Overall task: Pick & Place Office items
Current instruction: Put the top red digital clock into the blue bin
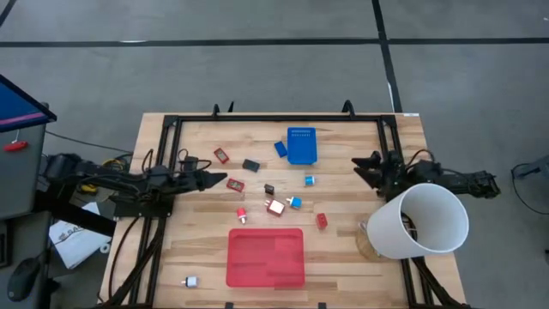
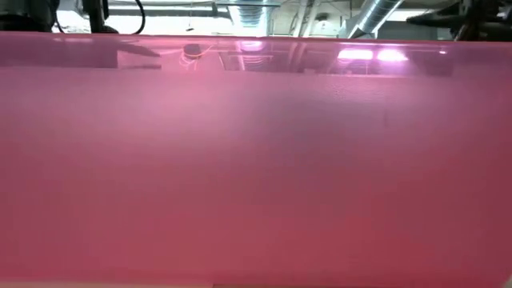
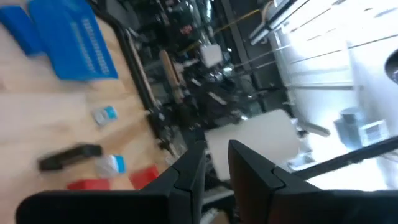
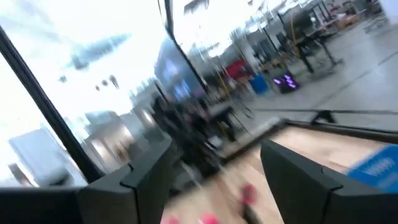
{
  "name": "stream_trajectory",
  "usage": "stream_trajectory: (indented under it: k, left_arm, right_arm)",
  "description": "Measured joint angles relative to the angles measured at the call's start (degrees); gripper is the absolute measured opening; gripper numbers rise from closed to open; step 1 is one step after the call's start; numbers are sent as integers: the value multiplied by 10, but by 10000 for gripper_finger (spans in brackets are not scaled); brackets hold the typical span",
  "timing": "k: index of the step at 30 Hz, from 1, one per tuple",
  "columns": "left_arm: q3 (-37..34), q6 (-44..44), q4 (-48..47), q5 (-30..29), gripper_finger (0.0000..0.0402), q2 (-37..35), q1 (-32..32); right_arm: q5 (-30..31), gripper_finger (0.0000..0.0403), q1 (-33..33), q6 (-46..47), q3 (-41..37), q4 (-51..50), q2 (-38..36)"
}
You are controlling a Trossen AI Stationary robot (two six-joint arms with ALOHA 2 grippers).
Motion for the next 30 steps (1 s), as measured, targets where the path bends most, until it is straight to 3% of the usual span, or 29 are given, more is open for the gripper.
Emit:
stream_trajectory:
  k: [8, 14, 17, 19, 22, 26, 30]
  left_arm:
    - [36, 151, 102, 1, 67, 75, 0]
    - [104, 294, 146, 1, 67, 93, 12]
    - [149, 380, 147, 1, 67, 92, 29]
    - [187, 458, 131, 1, 67, 92, 41]
    - [273, 541, -1, 1, 74, 92, 61]
    - [432, 646, -369, -12, 99, 112, 91]
    - [577, 652, -672, -132, 133, 182, 130]
  right_arm:
    - [123, 235, 0, 91, 0, 101, 0]
    - [237, 235, 0, 169, 0, 112, 0]
    - [243, 235, 0, 188, 0, 120, 0]
    - [214, 235, 1, 187, 0, 141, 0]
    - [173, 235, 1, 185, 1, 175, 0]
    - [170, 235, 1, 176, 1, 208, 0]
    - [155, 235, 1, 176, 1, 216, 0]
